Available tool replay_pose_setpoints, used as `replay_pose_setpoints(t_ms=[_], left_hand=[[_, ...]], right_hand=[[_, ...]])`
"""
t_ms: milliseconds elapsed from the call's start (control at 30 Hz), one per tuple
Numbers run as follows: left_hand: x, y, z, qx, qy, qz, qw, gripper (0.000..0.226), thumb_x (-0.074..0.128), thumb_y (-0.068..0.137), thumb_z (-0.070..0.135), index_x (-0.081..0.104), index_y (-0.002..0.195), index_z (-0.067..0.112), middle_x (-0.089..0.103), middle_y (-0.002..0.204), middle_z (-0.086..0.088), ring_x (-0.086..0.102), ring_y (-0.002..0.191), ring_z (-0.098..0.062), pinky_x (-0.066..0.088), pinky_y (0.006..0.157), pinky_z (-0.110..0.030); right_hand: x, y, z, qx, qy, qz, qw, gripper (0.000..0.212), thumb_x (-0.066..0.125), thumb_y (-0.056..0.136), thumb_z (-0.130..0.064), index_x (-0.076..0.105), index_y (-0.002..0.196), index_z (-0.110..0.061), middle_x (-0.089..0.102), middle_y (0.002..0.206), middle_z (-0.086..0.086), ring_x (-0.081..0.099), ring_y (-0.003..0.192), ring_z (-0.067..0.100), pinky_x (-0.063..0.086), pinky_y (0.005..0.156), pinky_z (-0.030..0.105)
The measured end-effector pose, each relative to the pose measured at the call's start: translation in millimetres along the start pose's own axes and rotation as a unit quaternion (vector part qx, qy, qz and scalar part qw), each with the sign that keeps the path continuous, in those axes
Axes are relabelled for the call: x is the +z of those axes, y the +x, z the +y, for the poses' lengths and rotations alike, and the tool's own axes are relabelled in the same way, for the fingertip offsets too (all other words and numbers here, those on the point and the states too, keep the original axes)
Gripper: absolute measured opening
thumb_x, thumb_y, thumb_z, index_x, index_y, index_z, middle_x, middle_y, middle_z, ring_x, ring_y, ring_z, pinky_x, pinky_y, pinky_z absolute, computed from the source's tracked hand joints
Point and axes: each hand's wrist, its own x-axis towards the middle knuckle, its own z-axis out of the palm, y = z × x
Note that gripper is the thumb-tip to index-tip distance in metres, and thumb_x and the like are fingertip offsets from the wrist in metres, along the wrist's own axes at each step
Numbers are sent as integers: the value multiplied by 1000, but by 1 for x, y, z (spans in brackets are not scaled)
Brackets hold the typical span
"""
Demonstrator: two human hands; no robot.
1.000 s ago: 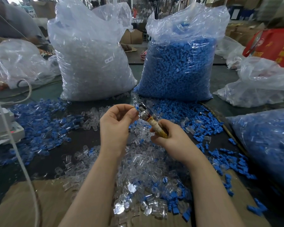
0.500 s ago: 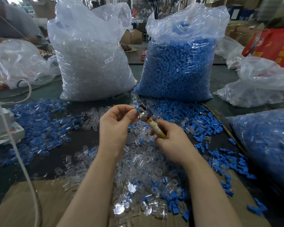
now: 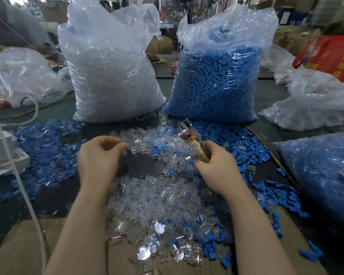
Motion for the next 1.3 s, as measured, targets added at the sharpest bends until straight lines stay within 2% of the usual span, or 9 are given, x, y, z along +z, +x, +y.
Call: replay_pose_setpoints(t_ms=[100,200,400,600,800,967,1067,1133,1300], left_hand=[[-16,8,-18,-24,232,51,971,4,72,87,23,74,91,23,70,95,-7,63,94,-32,49,77,-39],[-24,11,-29,-82,332,44,939,11,69,89,21,74,99,19,67,108,-16,61,101,-39,47,75,-41],[-24,12,-29,-90,346,51,933,26,67,90,20,69,114,10,62,116,-23,58,105,-42,48,82,-45],[-17,7,-24,-66,303,-34,950,15,59,92,18,73,99,17,67,97,-10,57,88,-31,44,69,-36],[-17,9,-19,-54,384,-56,920,37,58,96,30,60,130,16,60,127,-18,55,115,-40,44,95,-46],[0,-2,2,16,240,-118,964,13,67,90,30,71,101,27,68,92,8,62,89,-17,47,81,-32],[15,-11,13,43,208,-183,960,9,71,87,30,67,79,34,62,74,20,56,71,1,41,65,-23],[23,-14,15,48,203,-219,953,13,72,87,30,66,76,34,64,75,19,58,69,1,42,58,-21],[30,-18,13,61,198,-239,948,14,73,86,28,66,75,34,67,76,16,62,71,-3,50,65,-26]], right_hand=[[-2,0,3,14,-18,14,1000,16,60,84,-26,46,80,-32,57,74,-10,54,64,12,34,51,30],[-2,0,4,22,-27,16,999,17,61,84,-25,46,79,-31,56,72,-8,53,62,14,32,49,29],[-4,0,4,38,-39,25,998,17,60,82,-24,45,78,-29,57,73,-8,53,63,13,33,49,30],[-5,1,9,69,-49,73,994,16,61,88,-28,50,76,-26,57,70,-8,52,62,12,30,49,27],[-8,1,15,111,-84,102,985,20,61,90,-30,56,74,-19,58,66,-1,51,60,17,30,48,27],[-12,1,16,140,-133,42,980,19,63,86,-27,56,71,-18,57,65,1,51,58,16,28,46,27],[-16,3,18,155,-133,-19,979,16,65,83,-27,60,75,-14,60,67,5,56,61,21,33,47,28],[-17,2,17,153,-153,-49,975,21,69,81,-33,63,80,-13,61,69,5,57,61,20,35,48,27],[-8,0,11,149,-200,-52,967,26,72,80,-43,61,80,-20,61,73,2,57,65,19,37,50,28]])
